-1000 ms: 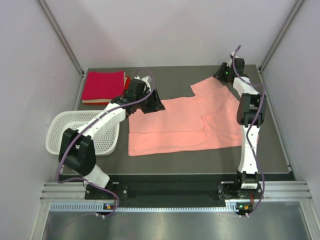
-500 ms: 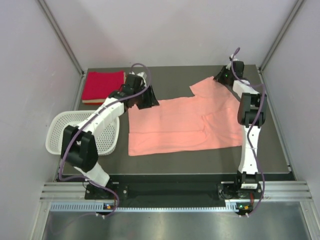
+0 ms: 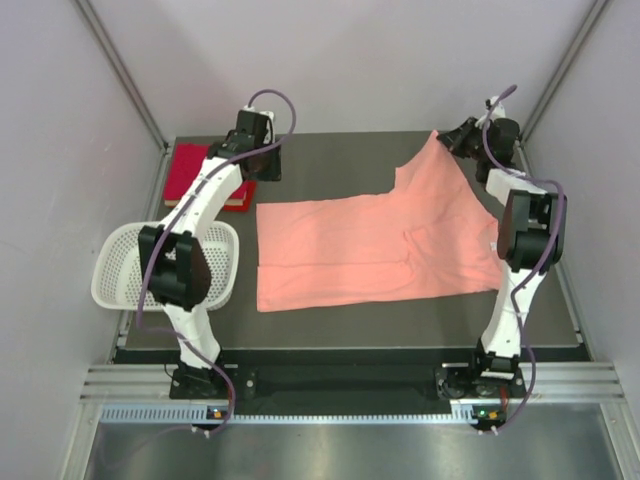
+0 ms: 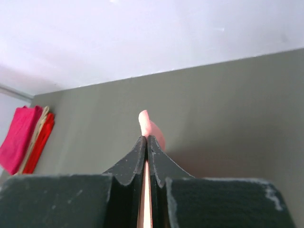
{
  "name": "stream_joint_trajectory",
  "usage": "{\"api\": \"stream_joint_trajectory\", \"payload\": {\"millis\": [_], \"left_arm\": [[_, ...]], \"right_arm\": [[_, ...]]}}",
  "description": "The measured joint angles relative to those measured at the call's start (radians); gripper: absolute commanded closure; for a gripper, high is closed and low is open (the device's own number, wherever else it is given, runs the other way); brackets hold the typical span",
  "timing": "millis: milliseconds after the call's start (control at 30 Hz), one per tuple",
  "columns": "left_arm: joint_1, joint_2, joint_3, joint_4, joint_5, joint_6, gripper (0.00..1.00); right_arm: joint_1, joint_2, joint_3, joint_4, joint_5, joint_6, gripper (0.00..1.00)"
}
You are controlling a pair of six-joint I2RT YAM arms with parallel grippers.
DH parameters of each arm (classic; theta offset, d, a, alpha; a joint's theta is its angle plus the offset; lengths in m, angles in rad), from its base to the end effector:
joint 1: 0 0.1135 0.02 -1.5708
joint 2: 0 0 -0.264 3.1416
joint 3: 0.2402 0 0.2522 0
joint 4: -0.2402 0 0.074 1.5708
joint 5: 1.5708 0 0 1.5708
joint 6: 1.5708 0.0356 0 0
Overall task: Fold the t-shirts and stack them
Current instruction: Fold the tshirt
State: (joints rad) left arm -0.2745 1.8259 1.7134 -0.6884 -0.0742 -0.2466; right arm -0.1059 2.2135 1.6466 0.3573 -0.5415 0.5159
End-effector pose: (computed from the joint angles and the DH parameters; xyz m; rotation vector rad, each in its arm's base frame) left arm 0.3982 -0.1094 0.3225 -0.0026 2.3749 -0.1627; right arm 0.5183 -0.0366 0.2221 0.1629 1.8085 0.7734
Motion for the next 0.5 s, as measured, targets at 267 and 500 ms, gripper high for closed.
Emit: {"api": "stream_joint_trajectory", "payload": {"millis": [267,500], "left_arm": [[0.000,0.215,0.102,-0.008,0.079,0.261,0.55],[0.042,0.353,0.142,-0.021,0.118,0.348,0.58]], "right_arm": [[-0.023,-0.089,-0.236,0.164,-0.084,0.089,1.00],[-0.038,-0.089,-0.279,0.181,-0.130,0.123,1.00]]}}
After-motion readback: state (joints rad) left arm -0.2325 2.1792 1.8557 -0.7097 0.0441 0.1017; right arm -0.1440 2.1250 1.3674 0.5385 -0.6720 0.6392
